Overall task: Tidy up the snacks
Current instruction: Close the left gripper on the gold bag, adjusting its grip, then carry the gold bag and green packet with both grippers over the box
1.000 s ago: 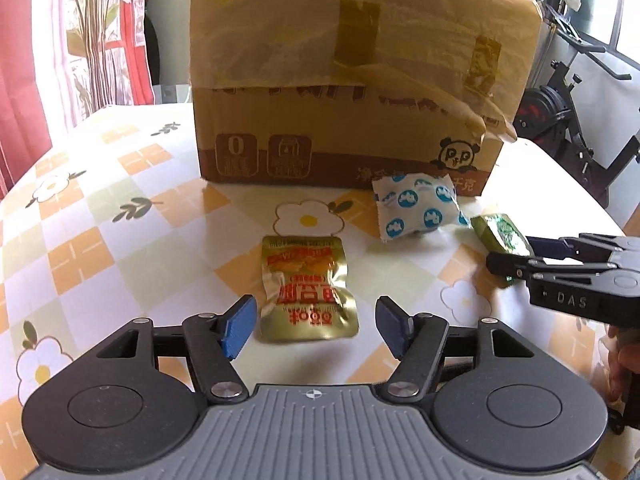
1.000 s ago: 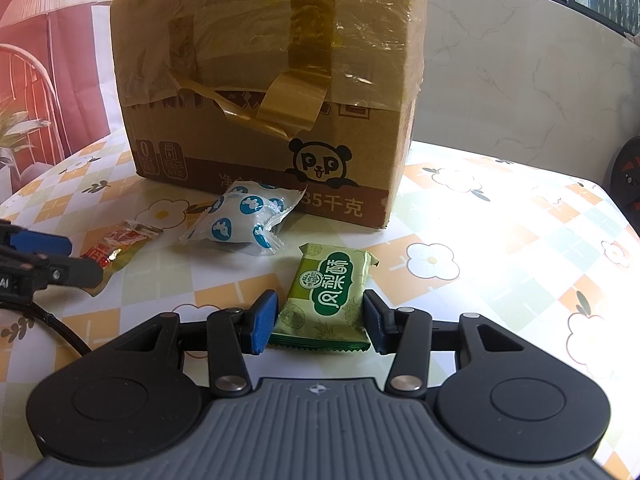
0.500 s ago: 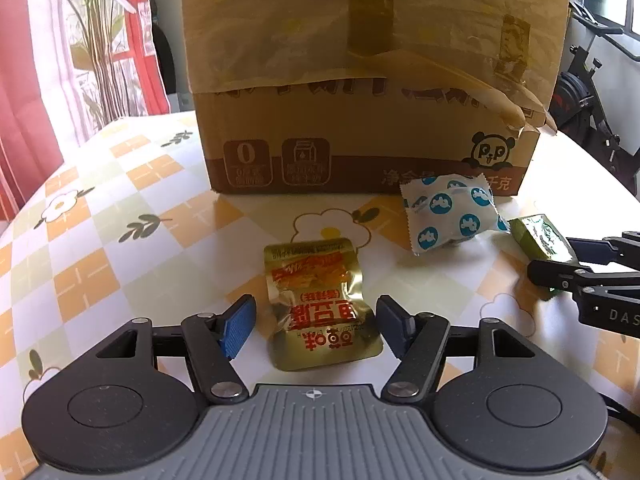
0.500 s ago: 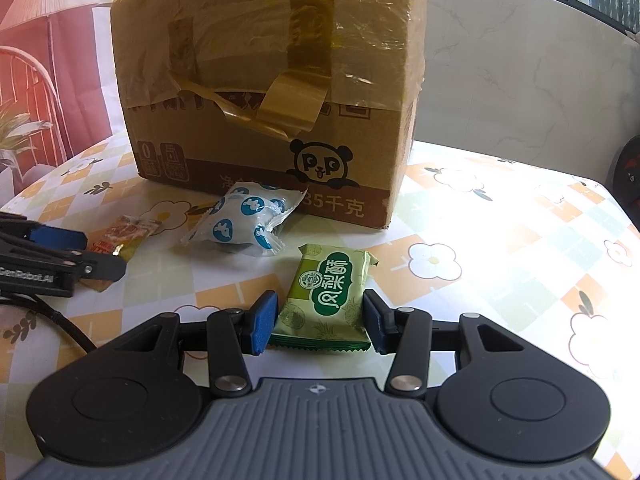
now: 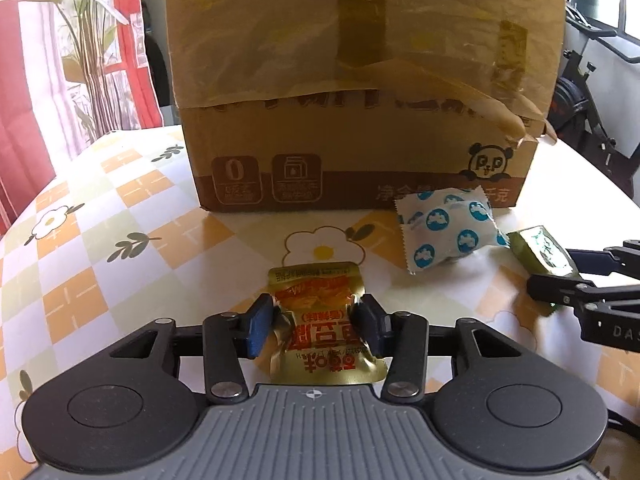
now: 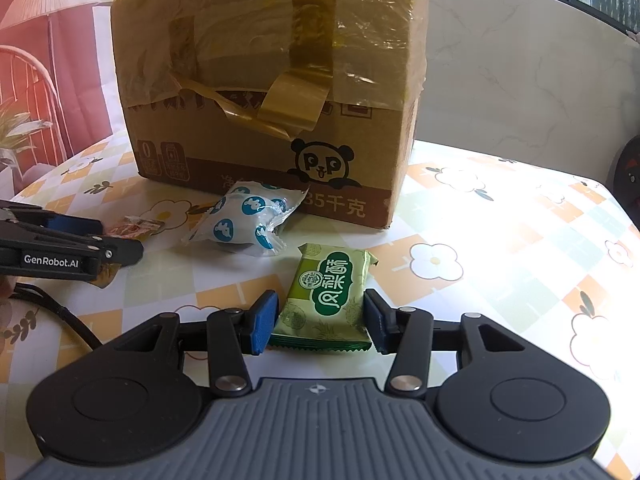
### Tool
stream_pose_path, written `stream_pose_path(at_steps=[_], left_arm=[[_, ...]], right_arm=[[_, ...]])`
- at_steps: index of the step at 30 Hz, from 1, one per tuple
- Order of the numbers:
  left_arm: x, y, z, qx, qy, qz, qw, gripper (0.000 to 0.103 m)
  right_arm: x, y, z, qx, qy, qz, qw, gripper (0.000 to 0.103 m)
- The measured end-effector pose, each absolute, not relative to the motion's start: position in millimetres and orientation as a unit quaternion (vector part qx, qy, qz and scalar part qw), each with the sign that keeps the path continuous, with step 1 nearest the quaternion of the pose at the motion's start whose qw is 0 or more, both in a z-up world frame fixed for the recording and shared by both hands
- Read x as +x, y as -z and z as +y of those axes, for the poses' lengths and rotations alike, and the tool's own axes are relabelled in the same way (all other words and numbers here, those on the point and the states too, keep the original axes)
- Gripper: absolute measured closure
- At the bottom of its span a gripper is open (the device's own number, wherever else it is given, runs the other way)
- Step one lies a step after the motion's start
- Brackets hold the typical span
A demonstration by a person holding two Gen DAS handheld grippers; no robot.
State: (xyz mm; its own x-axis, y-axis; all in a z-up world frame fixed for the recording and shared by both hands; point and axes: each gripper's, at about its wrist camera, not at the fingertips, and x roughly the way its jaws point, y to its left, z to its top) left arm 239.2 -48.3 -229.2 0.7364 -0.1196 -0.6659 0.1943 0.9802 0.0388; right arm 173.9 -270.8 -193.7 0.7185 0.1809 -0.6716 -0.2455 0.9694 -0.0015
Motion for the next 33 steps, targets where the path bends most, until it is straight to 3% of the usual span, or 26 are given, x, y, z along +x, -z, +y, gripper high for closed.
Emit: stream_pose_path(at_steps=[3,13,16,20,26,33], left_arm=[[236,228,-45,0.044,0.093,0.353,0.93,0.061],[231,225,-36,0.035,0.092,0.354,0.93,0.063],[230,221,-34,0.031,0.091,0.35,0.932,0.064],[228,213,-32,0.031,0.096,0.338,0.936,0.064],[222,183,-29,0.027,0.105,0.299,0.948,0.064],[226,115,-21,0.029,0.114,0.221,0.968,0.065]], right_arm=[[174,194,-272,-0.042,-0.116,0.358,0.925,0.053],[193,190,-270,-0.03,-0.108,0.388,0.915,0.052],[195,190,-270,-0.036,-0.097,0.393,0.914,0.061],[187,185,-276,-0.024,-0.088,0.392,0.915,0.062],[167,145,-288,-0.01,-0.079,0.346,0.935,0.062],[163,59,-287,-0.016,-0.092,0.252,0.963,0.062]])
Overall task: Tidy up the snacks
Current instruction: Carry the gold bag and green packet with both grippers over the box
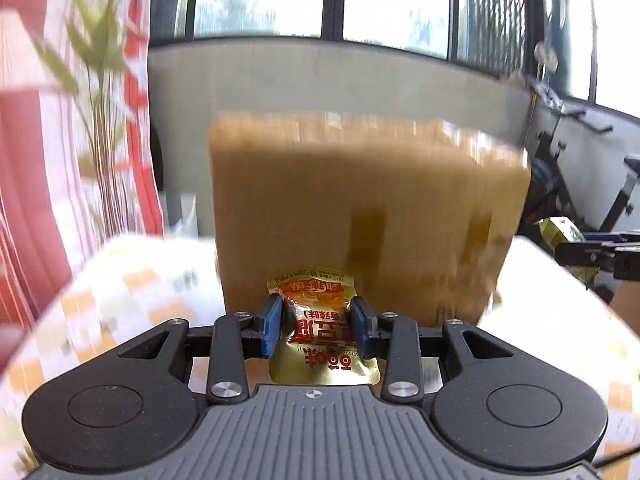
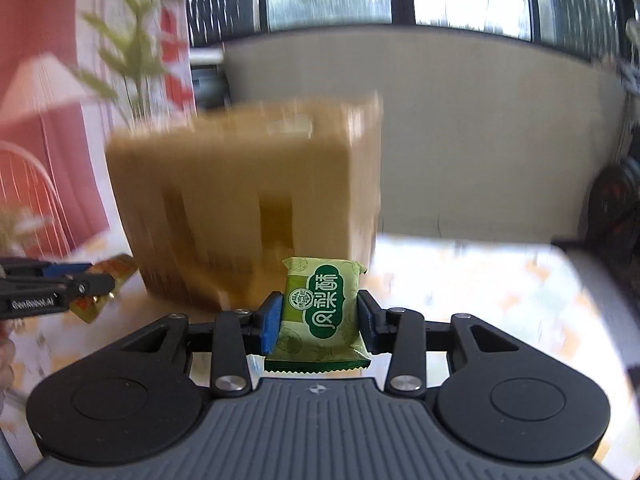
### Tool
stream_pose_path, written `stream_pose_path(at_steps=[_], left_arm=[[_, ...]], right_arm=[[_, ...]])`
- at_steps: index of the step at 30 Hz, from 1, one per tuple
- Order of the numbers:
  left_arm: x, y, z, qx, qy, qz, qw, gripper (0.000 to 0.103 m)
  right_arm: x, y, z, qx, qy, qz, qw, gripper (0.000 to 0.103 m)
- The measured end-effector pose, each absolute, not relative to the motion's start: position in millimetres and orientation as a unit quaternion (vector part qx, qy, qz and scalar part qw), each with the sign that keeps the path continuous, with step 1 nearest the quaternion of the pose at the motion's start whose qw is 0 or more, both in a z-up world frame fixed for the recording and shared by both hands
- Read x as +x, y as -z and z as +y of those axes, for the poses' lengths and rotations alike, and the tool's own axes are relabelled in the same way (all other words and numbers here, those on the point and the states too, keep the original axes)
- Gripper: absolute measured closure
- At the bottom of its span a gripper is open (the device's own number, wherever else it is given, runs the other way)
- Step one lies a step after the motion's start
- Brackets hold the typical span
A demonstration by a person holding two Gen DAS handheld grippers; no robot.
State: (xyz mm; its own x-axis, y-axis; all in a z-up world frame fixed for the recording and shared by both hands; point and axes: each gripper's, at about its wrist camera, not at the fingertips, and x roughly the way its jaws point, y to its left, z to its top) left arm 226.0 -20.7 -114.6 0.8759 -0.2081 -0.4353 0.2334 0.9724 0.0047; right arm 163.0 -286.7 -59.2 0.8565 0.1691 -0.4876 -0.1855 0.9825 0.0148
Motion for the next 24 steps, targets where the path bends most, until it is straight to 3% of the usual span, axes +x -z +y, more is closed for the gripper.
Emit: stream_pose_path(at_steps=[11,24], left_arm=[[265,21,-35,0.04,0.112,0.136,0.984,0.065],[355,5,-52,0.043,0.104,0.166,0.98,0.065]], right_arm=[[220,-26,-266,-0.042,-0.13,0.172,0.976,0.062],[317,-5,-238,-0.066,-0.127,0.215,0.966,0.062]])
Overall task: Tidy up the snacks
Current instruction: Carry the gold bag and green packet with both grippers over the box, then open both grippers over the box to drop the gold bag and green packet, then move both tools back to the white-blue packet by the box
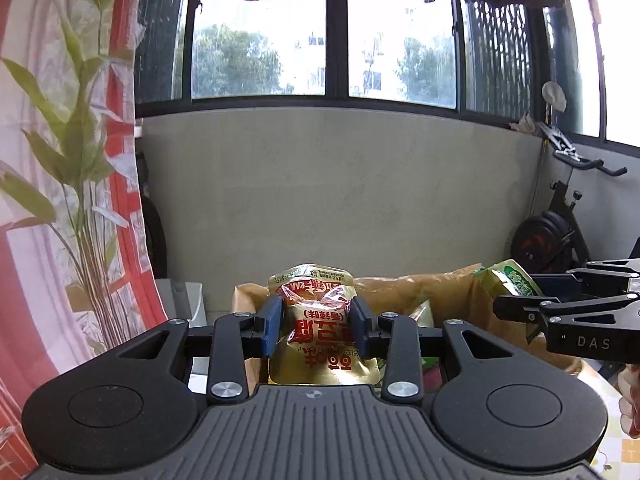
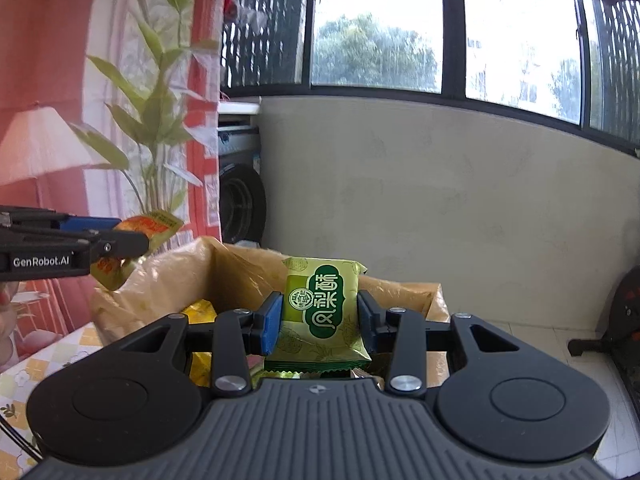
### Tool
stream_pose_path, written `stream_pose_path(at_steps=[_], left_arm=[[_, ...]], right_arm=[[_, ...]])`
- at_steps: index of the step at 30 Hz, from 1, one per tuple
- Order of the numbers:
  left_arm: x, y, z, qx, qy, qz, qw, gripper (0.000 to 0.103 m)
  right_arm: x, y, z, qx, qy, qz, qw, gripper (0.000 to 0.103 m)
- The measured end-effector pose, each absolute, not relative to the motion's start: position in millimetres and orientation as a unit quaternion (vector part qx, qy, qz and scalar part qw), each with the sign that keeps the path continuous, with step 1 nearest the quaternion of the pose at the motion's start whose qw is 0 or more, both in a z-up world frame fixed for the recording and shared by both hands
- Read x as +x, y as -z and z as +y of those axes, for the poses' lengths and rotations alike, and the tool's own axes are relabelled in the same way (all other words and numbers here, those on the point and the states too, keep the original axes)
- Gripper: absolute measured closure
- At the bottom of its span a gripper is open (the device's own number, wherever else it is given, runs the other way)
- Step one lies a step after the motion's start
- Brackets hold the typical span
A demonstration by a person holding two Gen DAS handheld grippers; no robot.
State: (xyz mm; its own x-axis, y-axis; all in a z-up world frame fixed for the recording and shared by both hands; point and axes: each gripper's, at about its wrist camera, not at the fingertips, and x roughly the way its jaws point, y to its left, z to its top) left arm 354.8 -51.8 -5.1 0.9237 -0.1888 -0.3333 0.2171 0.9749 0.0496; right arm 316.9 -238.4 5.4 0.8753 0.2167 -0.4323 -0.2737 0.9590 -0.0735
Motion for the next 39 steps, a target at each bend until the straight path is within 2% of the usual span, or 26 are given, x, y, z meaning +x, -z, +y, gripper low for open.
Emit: stream_pose_path(at_steps=[9,15,17,19,26,39], left_arm=[[385,34,-61,0.061,0.106,0.208,0.971,0.064],[387,45,-58,0.065,0.103,0.23,0.966,0.057],[384,44,-58,0.065,0.108,0.232,0.965,0.047],[379,41,-57,0.068,0.108,0.222,0.967,0.034],[360,28,-59,0.063,0.11,0.211,0.969,0.029],[295,25,-53,0.048,0.127,0.197,0.971,0.029]], right_arm=[[333,16,-255,-0.056,-0.103,0.258,0.959,0.062],[333,26,-257,-0.056,-0.094,0.293,0.95,0.06],[330,26,-258,-0.056,-0.096,0.296,0.949,0.057],[326,24,-257,-0.061,-0.095,0.294,0.949,0.041],[306,11,-255,-0.063,-0.104,0.276,0.954,0.04],[251,15,-260,-0.041,-0.112,0.246,0.962,0.04]])
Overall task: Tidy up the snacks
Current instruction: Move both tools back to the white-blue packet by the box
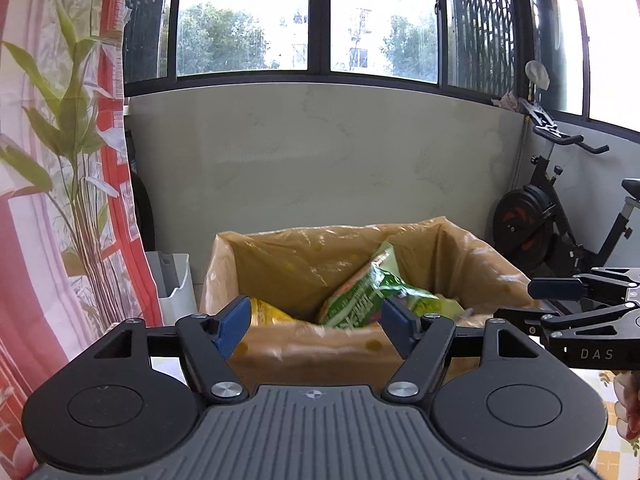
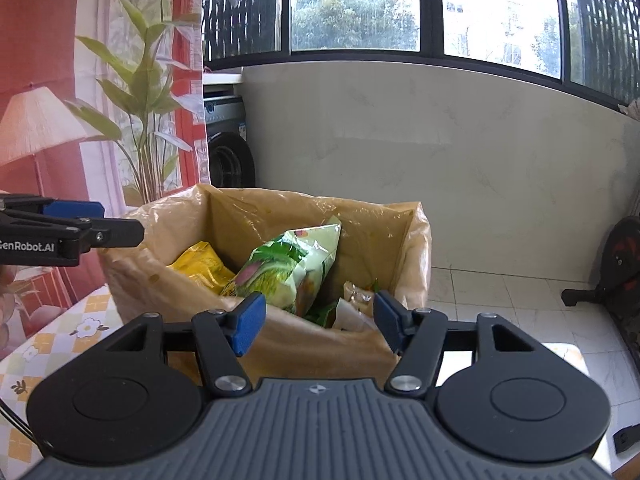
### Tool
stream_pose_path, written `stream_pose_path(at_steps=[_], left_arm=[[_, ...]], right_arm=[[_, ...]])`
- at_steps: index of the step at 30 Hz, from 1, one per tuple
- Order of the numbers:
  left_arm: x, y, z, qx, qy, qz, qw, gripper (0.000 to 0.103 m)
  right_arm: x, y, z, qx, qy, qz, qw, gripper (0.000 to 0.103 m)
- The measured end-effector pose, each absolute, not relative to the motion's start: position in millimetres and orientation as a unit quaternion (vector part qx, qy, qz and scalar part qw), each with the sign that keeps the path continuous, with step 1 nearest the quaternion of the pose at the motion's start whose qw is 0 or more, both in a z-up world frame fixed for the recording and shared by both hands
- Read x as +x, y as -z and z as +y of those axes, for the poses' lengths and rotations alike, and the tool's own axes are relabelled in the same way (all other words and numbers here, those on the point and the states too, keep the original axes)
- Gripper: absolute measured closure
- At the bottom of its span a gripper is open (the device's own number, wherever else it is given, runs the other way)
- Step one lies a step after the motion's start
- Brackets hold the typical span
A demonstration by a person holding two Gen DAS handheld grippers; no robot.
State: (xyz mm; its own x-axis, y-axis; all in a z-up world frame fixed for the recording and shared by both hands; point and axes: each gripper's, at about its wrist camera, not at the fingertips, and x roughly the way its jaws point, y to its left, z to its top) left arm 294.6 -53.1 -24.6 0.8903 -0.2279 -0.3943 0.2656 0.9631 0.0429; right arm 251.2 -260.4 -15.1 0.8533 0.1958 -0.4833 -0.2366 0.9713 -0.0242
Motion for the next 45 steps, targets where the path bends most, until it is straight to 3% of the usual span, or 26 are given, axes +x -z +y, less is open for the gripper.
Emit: stream_pose_path(at_steps=[14,39,45], left_arm=[[256,60,-55,0.026,0.154,0.219,0.963,0.029],[260,152,-72,0.018,0.202,0.317,0.926,0.031],[265,173,-77,0.014,0.216,0.344,0.914,0.036]], right_arm=[[202,32,-278,-0.013,-0.109,0.228,0.968,0.04],[188,137,-306,0.009,-0.104,0.322,0.941,0.04],[191,157,-297,-0.004,-0.125,0.347,0.929,0.04]])
